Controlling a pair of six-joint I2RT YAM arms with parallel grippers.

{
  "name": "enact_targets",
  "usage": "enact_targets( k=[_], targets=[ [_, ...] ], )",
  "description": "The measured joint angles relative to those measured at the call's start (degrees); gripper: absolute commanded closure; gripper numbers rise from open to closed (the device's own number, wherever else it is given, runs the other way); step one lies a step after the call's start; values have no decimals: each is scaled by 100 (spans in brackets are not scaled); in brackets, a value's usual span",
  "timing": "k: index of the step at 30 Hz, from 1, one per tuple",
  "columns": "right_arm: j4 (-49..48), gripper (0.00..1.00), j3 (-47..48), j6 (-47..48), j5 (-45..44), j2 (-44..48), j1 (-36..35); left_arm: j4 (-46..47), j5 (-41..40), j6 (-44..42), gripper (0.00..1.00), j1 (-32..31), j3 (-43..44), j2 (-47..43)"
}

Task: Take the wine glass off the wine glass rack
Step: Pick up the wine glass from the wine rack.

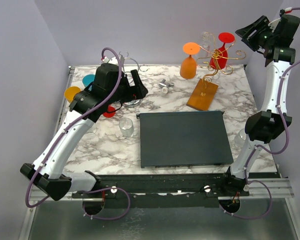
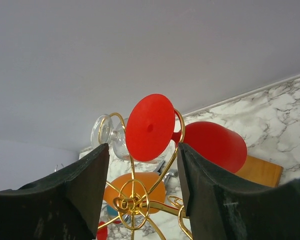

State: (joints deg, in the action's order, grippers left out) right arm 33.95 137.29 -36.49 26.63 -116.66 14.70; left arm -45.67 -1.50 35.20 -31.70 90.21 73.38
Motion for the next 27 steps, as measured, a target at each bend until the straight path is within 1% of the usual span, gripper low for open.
enact_targets(
  k=[7,11,19,27],
  targets=[
    [-96,44,0,-79,59,-13,0,85,0,57,6,-33,-7,2],
    [-131,45,-70,-173,87,-26,0,129,0,79,6,-57,-13,15],
    [-177,46,-566,-376,79,-26,-9,190,0,98,6,-109,-50,107],
    [-358,47,-728,-450,-72,28,-76,229,0,103,6,-144,-96,131]
  ],
)
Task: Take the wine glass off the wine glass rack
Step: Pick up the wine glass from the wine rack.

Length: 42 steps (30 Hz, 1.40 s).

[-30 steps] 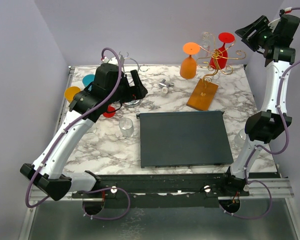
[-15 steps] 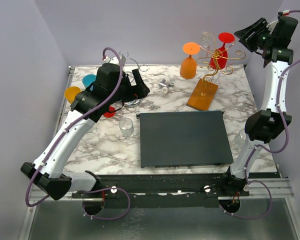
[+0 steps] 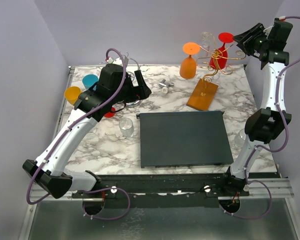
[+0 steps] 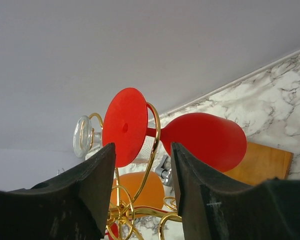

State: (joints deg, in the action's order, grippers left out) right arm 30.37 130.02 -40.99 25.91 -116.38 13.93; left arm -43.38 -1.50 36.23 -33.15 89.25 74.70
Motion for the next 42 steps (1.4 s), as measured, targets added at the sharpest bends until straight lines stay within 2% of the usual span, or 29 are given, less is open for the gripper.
enact_targets(
  k=[22,32,40,42],
  targets=[
    [-162,48,-361,-149,-269,507,-153,48,0,2,6,-11,-48,0],
    [-157,53,-463,-319,-278,507,-431,87,0,9,6,-15,-50,2],
    [-177,53,-704,-485,-424,507,-461,90,0,11,6,-24,-59,2],
    [-184,56,-763,-549,-468,507,-461,90,0,13,6,-24,-61,2]
  ],
)
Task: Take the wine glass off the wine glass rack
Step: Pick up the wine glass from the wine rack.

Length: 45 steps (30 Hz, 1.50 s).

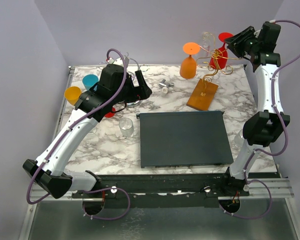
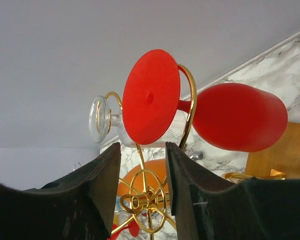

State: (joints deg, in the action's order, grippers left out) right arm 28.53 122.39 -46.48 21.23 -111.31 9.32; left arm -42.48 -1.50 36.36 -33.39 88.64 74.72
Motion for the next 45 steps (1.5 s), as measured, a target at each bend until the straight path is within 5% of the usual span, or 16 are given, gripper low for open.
enact_targets(
  k=[22,38,45],
  targets=[
    [-428,70,-153,-815,-588,-9,-28,0,-2,0,6,0,-33,-2],
    [-505,99,-153,-1123,-621,-153,-39,0,-4,0,6,0,-39,-2],
    [-533,100,-153,-1259,-614,-153,-39,0,-7,-2,6,0,-44,-9]
  ],
)
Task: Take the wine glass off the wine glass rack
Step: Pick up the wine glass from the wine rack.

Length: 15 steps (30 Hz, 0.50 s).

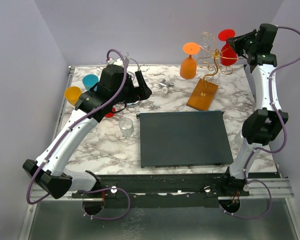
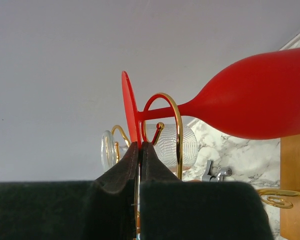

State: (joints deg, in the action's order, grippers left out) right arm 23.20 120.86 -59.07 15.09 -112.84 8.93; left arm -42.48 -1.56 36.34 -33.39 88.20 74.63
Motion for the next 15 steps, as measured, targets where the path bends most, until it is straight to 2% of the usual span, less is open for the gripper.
enact_targets(
  k=[15],
  targets=[
    [-105,100,275,-417,4,-92,0,4,-28,0,6,0,-61,-109]
  ],
)
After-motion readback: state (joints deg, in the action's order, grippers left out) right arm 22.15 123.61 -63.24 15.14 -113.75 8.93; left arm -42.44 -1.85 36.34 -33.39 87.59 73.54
